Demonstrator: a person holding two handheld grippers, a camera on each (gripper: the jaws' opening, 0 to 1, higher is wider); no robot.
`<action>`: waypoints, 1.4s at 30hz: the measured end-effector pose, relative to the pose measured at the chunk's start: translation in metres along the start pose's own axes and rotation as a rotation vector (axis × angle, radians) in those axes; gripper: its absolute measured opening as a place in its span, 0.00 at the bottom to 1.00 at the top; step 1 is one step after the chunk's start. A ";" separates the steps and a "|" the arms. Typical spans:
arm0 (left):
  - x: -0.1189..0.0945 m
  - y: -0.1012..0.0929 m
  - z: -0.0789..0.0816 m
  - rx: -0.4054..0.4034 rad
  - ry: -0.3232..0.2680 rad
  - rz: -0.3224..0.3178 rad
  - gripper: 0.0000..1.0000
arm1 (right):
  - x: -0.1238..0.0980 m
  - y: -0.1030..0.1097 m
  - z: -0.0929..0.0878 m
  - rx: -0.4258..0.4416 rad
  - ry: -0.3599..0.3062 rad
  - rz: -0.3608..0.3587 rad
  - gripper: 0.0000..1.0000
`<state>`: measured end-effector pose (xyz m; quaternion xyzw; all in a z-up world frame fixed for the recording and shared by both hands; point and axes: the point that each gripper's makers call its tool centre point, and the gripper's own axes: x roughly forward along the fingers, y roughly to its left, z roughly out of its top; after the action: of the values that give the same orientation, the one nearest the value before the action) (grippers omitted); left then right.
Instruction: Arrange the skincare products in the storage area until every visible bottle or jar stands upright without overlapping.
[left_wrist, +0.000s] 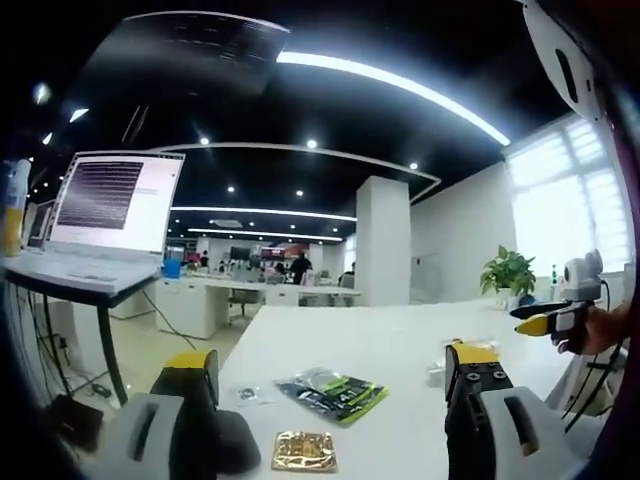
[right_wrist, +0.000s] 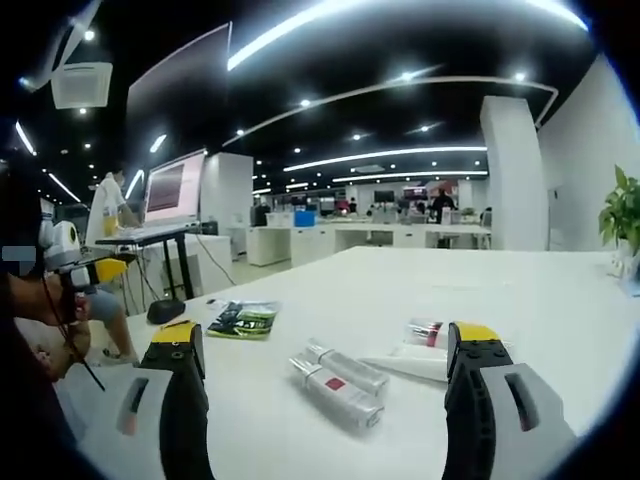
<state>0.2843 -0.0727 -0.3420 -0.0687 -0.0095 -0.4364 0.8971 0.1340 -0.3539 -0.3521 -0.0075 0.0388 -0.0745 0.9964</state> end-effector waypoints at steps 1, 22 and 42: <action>0.001 0.001 0.001 0.003 -0.006 0.004 0.97 | 0.002 0.000 0.001 0.002 0.001 0.006 1.00; -0.007 0.011 0.006 0.011 -0.015 0.053 0.97 | 0.009 -0.026 0.004 -0.085 0.066 0.023 1.00; 0.004 -0.005 -0.004 -0.001 0.015 -0.025 0.97 | -0.009 -0.075 -0.024 -0.100 0.215 0.008 0.79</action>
<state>0.2831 -0.0796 -0.3452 -0.0655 -0.0034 -0.4482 0.8915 0.1122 -0.4272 -0.3733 -0.0492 0.1493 -0.0690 0.9852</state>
